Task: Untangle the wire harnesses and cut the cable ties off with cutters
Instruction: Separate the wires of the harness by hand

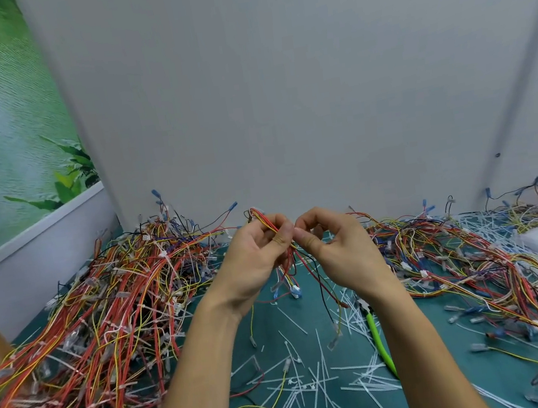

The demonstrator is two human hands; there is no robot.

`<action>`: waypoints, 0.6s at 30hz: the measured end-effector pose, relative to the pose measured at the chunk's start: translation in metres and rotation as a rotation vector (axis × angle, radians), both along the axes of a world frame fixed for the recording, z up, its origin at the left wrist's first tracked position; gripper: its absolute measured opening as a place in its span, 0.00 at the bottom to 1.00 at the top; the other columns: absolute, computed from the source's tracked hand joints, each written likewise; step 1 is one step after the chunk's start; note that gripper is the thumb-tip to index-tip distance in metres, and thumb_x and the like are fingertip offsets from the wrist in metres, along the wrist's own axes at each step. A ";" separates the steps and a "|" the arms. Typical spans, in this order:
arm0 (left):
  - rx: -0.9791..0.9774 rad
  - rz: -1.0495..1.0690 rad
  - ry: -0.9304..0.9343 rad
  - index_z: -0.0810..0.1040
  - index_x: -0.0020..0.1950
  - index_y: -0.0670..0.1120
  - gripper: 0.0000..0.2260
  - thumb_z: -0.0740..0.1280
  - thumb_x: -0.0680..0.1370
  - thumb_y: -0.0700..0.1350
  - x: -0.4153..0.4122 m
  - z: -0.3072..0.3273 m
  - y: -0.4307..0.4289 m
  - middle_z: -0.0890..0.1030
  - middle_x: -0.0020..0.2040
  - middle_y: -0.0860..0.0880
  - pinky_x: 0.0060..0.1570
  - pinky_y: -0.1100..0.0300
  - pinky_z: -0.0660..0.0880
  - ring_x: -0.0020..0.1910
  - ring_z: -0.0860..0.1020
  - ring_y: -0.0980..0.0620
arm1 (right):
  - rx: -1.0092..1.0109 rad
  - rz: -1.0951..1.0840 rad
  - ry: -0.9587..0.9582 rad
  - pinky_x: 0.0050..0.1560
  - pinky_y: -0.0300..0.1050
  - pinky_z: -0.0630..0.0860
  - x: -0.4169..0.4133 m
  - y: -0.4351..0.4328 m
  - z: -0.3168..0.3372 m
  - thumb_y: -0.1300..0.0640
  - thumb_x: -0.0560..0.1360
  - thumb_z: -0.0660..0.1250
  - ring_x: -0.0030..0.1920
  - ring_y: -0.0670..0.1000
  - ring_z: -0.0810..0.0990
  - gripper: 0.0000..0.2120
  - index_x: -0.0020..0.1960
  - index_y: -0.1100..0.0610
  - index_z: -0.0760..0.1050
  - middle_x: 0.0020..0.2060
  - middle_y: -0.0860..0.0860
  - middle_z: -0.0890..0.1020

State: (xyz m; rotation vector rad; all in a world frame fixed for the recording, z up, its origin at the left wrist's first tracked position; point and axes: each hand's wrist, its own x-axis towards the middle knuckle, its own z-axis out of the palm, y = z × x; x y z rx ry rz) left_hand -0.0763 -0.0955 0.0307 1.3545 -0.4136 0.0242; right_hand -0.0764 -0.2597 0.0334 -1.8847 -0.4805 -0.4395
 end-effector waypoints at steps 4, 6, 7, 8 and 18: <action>0.035 -0.025 0.000 0.80 0.49 0.43 0.08 0.70 0.76 0.47 -0.001 0.002 0.006 0.74 0.46 0.39 0.35 0.61 0.76 0.36 0.71 0.49 | 0.034 0.017 0.017 0.39 0.42 0.67 0.000 0.001 -0.002 0.51 0.77 0.74 0.36 0.46 0.70 0.08 0.42 0.54 0.81 0.29 0.40 0.74; 0.042 -0.032 0.017 0.80 0.49 0.43 0.08 0.70 0.76 0.47 -0.003 0.004 0.010 0.73 0.47 0.38 0.36 0.59 0.75 0.36 0.71 0.49 | 0.059 0.035 0.034 0.38 0.40 0.68 0.001 -0.001 -0.002 0.49 0.76 0.75 0.35 0.45 0.70 0.08 0.42 0.52 0.82 0.29 0.40 0.74; 0.043 -0.031 0.031 0.80 0.50 0.42 0.09 0.69 0.76 0.47 -0.004 0.006 0.010 0.72 0.47 0.38 0.36 0.59 0.74 0.35 0.70 0.50 | 0.071 0.043 0.045 0.37 0.39 0.67 0.002 -0.002 -0.002 0.49 0.76 0.75 0.35 0.46 0.70 0.08 0.41 0.51 0.82 0.29 0.41 0.74; 0.034 -0.032 0.047 0.79 0.51 0.40 0.10 0.68 0.77 0.47 -0.005 0.008 0.010 0.71 0.46 0.38 0.36 0.58 0.74 0.34 0.70 0.50 | 0.084 0.046 0.055 0.37 0.39 0.68 0.003 -0.002 -0.003 0.50 0.76 0.76 0.35 0.46 0.70 0.06 0.41 0.50 0.83 0.30 0.44 0.76; -0.469 -0.243 0.264 0.74 0.53 0.43 0.09 0.59 0.82 0.47 -0.006 0.027 0.051 0.68 0.35 0.52 0.27 0.65 0.67 0.30 0.67 0.56 | 0.396 -0.131 0.153 0.32 0.32 0.73 0.018 -0.047 -0.008 0.51 0.78 0.74 0.32 0.42 0.79 0.04 0.46 0.49 0.86 0.36 0.48 0.86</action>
